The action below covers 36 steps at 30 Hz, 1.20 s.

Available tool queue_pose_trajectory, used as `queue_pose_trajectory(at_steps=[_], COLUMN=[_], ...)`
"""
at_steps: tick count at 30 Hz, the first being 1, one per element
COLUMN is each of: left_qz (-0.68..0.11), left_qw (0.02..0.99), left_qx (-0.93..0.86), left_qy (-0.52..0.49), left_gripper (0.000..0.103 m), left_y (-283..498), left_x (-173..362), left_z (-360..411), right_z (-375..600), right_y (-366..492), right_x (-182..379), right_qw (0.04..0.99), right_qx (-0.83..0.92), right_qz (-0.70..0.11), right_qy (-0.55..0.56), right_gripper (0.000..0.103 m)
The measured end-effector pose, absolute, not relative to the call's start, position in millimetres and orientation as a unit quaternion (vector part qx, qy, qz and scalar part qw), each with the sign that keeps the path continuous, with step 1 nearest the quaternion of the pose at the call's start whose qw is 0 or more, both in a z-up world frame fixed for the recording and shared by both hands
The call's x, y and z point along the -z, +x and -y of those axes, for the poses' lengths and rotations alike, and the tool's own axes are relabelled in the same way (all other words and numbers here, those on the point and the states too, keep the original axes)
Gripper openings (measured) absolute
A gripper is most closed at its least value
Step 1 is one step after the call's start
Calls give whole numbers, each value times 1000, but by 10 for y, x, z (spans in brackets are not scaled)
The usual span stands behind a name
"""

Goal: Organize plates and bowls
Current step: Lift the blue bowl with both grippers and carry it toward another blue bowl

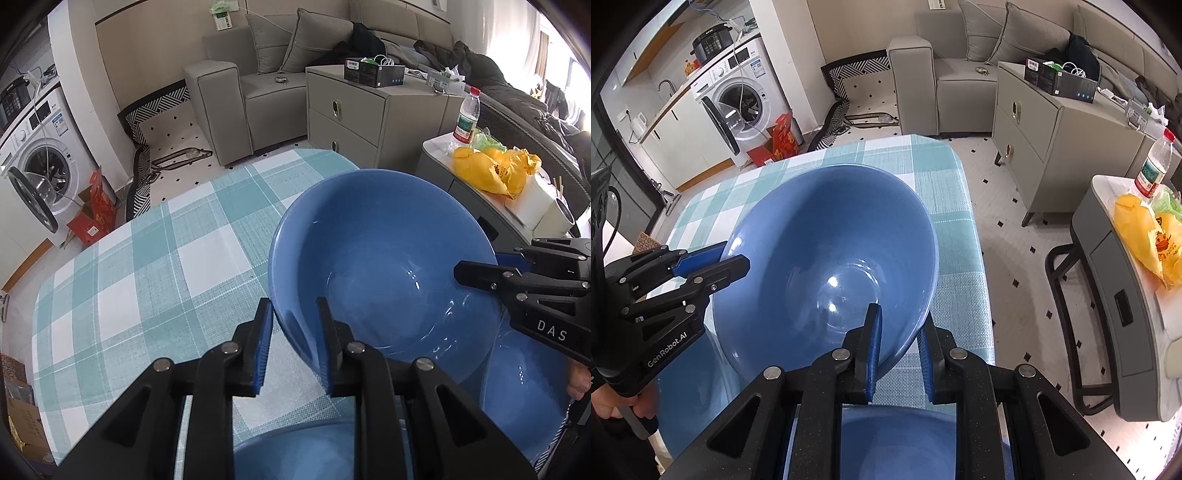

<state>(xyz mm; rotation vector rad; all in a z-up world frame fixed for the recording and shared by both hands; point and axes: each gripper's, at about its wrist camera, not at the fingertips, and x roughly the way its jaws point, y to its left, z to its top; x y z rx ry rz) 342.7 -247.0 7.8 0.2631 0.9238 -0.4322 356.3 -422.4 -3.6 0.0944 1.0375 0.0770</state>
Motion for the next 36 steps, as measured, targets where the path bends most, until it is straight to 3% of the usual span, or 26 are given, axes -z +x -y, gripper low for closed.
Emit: queue_pose_trajectory(at_steps=[36], left_qz=[-372], left_qw=[897], left_qx=[201], left_qy=[130], left_gripper=[20], left_y=[2724], left_x=[-879], left_z=[2225], right_z=[3934], right_y=[2826], right_x=[-906], right_qw=[900], right_qx=[-38], right_qz=[-433], right_qy=[15], right_gripper=[19])
